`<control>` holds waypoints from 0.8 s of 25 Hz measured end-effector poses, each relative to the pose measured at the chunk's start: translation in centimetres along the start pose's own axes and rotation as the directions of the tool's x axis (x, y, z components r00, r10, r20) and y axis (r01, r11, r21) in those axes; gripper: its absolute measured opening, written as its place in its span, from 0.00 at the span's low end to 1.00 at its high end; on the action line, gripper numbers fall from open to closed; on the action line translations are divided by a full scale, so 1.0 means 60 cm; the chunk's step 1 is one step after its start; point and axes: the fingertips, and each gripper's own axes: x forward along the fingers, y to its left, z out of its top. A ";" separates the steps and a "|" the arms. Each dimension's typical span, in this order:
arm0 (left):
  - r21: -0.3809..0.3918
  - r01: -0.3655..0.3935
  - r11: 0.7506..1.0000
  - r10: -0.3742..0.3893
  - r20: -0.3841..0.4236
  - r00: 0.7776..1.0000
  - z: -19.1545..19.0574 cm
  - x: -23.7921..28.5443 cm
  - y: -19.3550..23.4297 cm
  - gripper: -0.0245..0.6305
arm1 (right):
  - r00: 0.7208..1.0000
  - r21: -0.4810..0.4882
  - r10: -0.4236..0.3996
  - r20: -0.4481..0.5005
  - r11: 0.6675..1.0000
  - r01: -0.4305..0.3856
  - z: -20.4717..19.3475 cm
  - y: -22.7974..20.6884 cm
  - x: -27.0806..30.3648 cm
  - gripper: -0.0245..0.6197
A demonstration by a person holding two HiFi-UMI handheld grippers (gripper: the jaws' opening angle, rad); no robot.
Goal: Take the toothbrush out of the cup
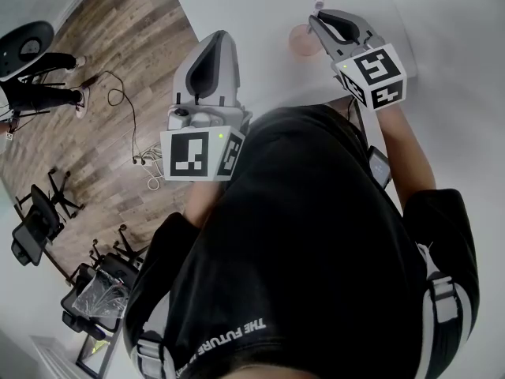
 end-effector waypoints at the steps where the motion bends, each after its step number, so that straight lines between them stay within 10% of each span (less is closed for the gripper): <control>1: 0.001 0.000 1.000 0.000 0.000 1.000 0.001 0.000 -0.001 0.07 | 1.000 0.000 0.000 0.006 1.000 0.000 0.004 0.000 -0.003 0.11; 20: 0.000 -0.003 1.000 0.003 0.010 1.000 0.011 -0.001 0.004 0.07 | 0.986 0.004 0.006 0.166 1.000 -0.007 0.141 -0.009 -0.094 0.11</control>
